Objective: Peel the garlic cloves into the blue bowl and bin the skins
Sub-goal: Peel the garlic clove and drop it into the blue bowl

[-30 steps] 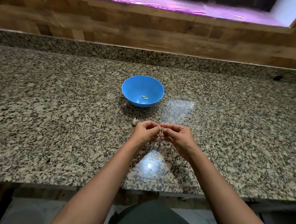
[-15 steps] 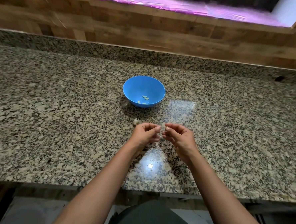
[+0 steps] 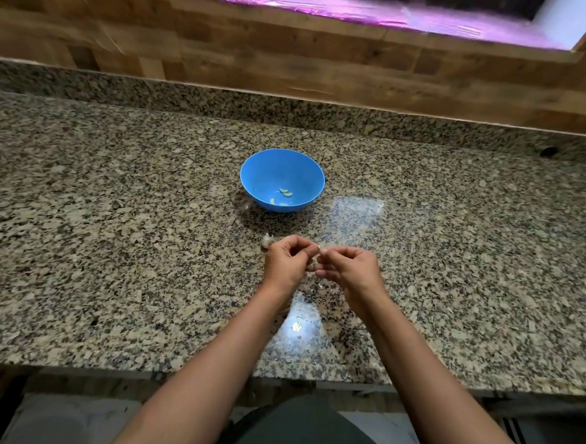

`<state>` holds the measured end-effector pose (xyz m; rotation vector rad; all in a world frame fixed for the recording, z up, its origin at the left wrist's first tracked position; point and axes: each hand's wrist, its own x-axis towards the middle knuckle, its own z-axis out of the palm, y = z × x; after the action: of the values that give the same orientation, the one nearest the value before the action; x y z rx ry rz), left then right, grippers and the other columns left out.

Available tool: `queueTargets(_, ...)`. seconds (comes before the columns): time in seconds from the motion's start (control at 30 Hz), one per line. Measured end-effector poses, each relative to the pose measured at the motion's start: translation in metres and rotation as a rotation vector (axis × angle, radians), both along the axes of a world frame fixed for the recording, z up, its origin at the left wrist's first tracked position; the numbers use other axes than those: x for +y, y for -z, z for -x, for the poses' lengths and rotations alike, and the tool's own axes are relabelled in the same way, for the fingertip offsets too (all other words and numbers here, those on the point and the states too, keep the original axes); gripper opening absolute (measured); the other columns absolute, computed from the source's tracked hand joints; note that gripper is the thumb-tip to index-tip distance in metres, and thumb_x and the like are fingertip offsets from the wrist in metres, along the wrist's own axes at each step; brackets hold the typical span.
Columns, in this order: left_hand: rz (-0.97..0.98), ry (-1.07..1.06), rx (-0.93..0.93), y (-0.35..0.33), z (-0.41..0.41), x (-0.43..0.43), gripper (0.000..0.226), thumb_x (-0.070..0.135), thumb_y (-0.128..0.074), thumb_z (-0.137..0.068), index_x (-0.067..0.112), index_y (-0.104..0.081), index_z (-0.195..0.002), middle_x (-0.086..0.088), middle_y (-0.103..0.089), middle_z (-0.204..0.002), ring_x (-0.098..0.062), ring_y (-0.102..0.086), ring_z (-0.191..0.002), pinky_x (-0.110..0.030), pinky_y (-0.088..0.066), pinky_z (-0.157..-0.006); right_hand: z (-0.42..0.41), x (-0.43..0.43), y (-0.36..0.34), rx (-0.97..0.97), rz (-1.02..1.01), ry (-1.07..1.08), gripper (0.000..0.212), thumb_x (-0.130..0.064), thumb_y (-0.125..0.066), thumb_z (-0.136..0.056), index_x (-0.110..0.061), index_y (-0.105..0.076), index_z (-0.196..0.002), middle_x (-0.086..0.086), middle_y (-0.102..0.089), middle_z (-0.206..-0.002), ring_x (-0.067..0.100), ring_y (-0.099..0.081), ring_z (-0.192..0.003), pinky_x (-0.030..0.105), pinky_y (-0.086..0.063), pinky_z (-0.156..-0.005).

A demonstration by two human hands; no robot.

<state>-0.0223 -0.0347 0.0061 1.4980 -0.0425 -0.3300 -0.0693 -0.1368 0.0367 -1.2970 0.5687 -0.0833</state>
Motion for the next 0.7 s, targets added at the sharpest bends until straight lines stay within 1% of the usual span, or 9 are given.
queueTargets(0.13,0.128,-0.046,0.087,-0.0008,0.0014,-0.0026,0.014,-0.002,-0.058,-0.088,0.004,-0.061,-0.076,-0.008,-0.062,-0.07,-0.009,-0.059,-0.054,-0.018,-0.051,-0.052,-0.0027,0.0074,-0.0034,0.042,-0.187,0.11,0.018,0.007,-0.055,-0.087,0.006,-0.059,-0.07,0.01,-0.061,-0.054,0.015,-0.06,-0.044,0.017,-0.051,-0.045)
queueTargets(0.2,0.126,-0.046,0.072,-0.0005,0.0008,-0.0018,0.015,-0.003,-0.058,-0.088,0.005,-0.061,-0.076,-0.007,-0.062,-0.069,-0.008,-0.059,-0.053,-0.019,-0.052,-0.053,-0.0023,0.0074,-0.0053,0.065,-0.231,0.11,0.018,0.007,-0.055,-0.088,0.007,-0.059,-0.07,0.011,-0.061,-0.054,0.015,-0.06,-0.043,0.018,-0.052,-0.045)
queueTargets(0.37,0.097,-0.034,0.024,-0.0005,-0.0011,-0.0006,0.015,-0.002,-0.059,-0.088,0.007,-0.062,-0.076,-0.007,-0.064,-0.072,-0.011,-0.061,-0.06,-0.021,-0.055,-0.059,-0.0048,0.0068,-0.0083,0.084,-0.205,0.104,0.016,0.005,-0.053,-0.09,0.009,-0.058,-0.075,0.012,-0.06,-0.057,0.015,-0.06,-0.042,0.018,-0.051,-0.043)
queueTargets(0.43,0.118,-0.022,0.029,-0.0028,-0.0015,-0.0003,0.014,-0.002,-0.059,-0.087,0.007,-0.062,-0.076,-0.007,-0.064,-0.071,-0.012,-0.061,-0.061,-0.021,-0.055,-0.06,-0.0055,0.0069,-0.0091,0.083,-0.208,0.103,0.016,0.005,-0.052,-0.09,0.009,-0.058,-0.076,0.012,-0.06,-0.057,0.014,-0.06,-0.041,0.018,-0.051,-0.043)
queueTargets(0.53,0.221,-0.002,0.121,-0.0039,-0.0014,-0.0007,0.014,-0.003,-0.058,-0.087,0.004,-0.061,-0.076,-0.006,-0.063,-0.065,-0.009,-0.06,-0.053,-0.019,-0.053,-0.054,-0.0045,0.0057,-0.0094,0.071,-0.221,0.093,0.016,0.004,-0.052,-0.091,0.008,-0.058,-0.077,0.011,-0.06,-0.056,0.013,-0.058,-0.04,0.017,-0.05,-0.042)
queueTargets(0.6,0.282,0.01,0.2,-0.0034,-0.0021,0.0002,0.011,-0.004,-0.058,-0.087,0.002,-0.061,-0.079,-0.009,-0.062,-0.066,-0.009,-0.059,-0.05,-0.018,-0.051,-0.05,-0.0033,0.0049,-0.0091,0.063,-0.201,0.073,0.016,0.003,-0.052,-0.091,0.007,-0.058,-0.078,0.012,-0.058,-0.059,0.012,-0.058,-0.04,0.017,-0.05,-0.042)
queueTargets(0.63,0.311,0.019,0.238,-0.0035,-0.002,0.0013,0.01,-0.003,-0.057,-0.087,0.001,-0.061,-0.08,-0.01,-0.062,-0.068,-0.01,-0.059,-0.05,-0.018,-0.051,-0.049,-0.0023,0.0046,-0.0091,0.056,-0.177,0.061,0.016,0.003,-0.051,-0.091,0.007,-0.058,-0.077,0.012,-0.057,-0.06,0.012,-0.058,-0.041,0.017,-0.05,-0.042)
queueTargets(0.7,0.367,0.031,0.312,-0.0053,-0.0012,0.0031,0.009,-0.004,-0.056,-0.088,0.001,-0.061,-0.082,-0.011,-0.06,-0.073,-0.014,-0.057,-0.056,-0.018,-0.051,-0.049,-0.0013,0.0046,-0.0079,0.039,-0.095,0.03,0.017,0.003,-0.051,-0.091,0.005,-0.056,-0.076,0.01,-0.057,-0.06,0.011,-0.058,-0.042,0.017,-0.049,-0.043)
